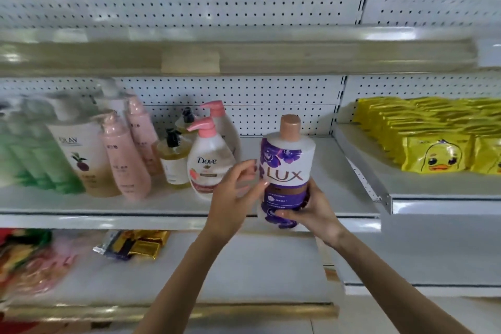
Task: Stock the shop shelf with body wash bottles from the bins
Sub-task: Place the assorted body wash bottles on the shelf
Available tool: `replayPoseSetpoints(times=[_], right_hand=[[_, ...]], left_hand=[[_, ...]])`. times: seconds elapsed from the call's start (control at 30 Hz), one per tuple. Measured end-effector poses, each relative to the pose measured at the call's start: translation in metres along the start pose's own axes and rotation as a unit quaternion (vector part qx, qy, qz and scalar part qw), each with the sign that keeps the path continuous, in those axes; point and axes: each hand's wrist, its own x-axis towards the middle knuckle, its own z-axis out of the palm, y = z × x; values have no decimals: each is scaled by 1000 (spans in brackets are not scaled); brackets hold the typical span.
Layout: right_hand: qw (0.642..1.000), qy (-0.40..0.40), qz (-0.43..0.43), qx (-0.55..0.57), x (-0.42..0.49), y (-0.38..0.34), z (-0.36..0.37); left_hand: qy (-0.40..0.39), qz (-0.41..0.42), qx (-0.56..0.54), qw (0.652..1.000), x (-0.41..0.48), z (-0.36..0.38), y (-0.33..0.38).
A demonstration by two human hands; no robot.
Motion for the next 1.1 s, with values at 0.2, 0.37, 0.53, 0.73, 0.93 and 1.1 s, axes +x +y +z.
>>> replayPoseSetpoints(times=[0.2, 0.37, 0.53, 0.73, 0.93, 1.1], right_hand=[[999, 19, 24, 12, 29, 14, 15], [998, 6, 46, 53, 43, 13, 25], [998, -5, 47, 39, 62, 15, 26], [998, 12, 68, -5, 80, 20, 26], [996, 33, 82, -13, 90, 24, 30], [995, 32, 88, -27, 97, 27, 32]], left_hand=[[172, -47, 59, 982, -7, -51, -47], [99, -99, 34, 990, 0, -72, -74], [29, -107, 12, 994, 8, -65, -83], [20, -137, -75, 988, 10, -52, -85], [7, -137, -82, 987, 6, -48, -99], [-13, -128, -81, 988, 3, -47, -101]])
